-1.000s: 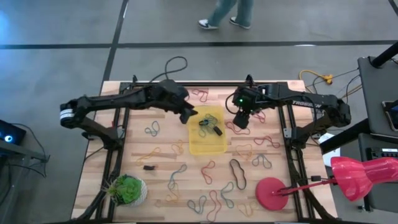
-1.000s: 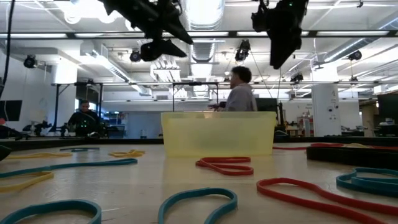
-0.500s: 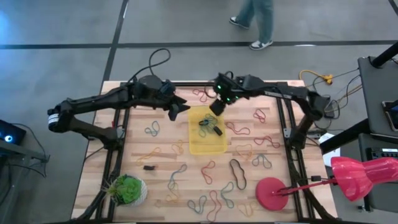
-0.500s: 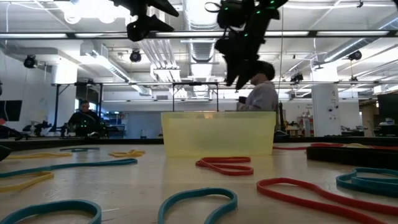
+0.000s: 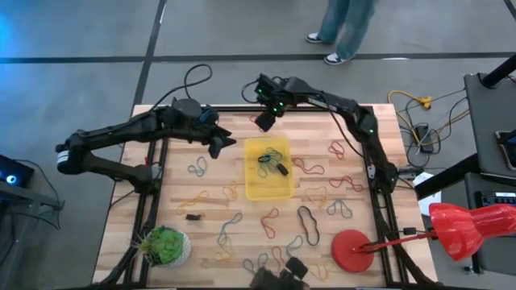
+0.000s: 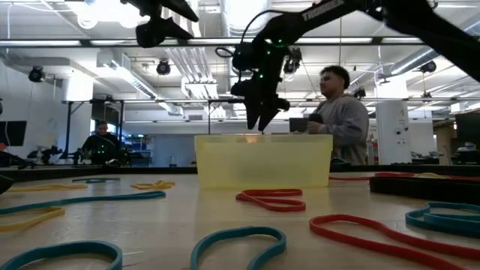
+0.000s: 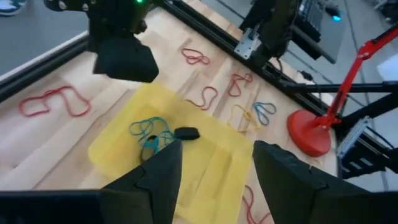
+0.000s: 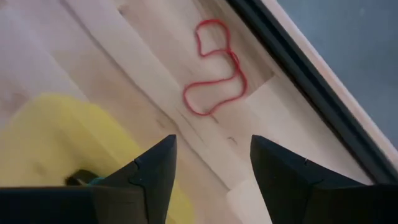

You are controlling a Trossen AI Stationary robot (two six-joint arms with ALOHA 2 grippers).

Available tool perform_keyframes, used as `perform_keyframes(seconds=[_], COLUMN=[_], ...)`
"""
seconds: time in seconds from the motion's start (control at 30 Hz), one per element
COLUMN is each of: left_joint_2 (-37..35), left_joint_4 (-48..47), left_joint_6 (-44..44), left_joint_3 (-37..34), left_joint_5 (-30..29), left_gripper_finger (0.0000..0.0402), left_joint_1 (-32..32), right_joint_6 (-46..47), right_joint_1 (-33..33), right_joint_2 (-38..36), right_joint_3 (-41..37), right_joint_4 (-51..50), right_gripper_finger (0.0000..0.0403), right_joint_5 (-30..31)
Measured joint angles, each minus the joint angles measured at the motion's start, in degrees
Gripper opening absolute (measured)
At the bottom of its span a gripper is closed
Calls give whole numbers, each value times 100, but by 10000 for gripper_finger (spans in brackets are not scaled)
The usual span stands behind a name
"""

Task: Pick and place rubber bands into bin
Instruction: Put the red rubber band into the yellow bin

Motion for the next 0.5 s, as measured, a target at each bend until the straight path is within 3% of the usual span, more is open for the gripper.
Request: perform_keyframes(seconds=[0.27, 0.5], left_joint_2=[-532, -771], left_joint_4=[-356, -312], left_joint_6=[201, 778], left_joint_3=[-9, -9], left_joint_5=[-610, -1336], left_gripper_finger=[183, 183], left_joint_1=[50, 100], right_joint_6=[-197, -2], right_joint_1=[-324, -429], right_joint_2=[824, 898], right_joint_3=[1481, 1404], right_joint_4=[-664, -691], right_gripper_finger=[192, 192], right_joint_5=[-21, -368])
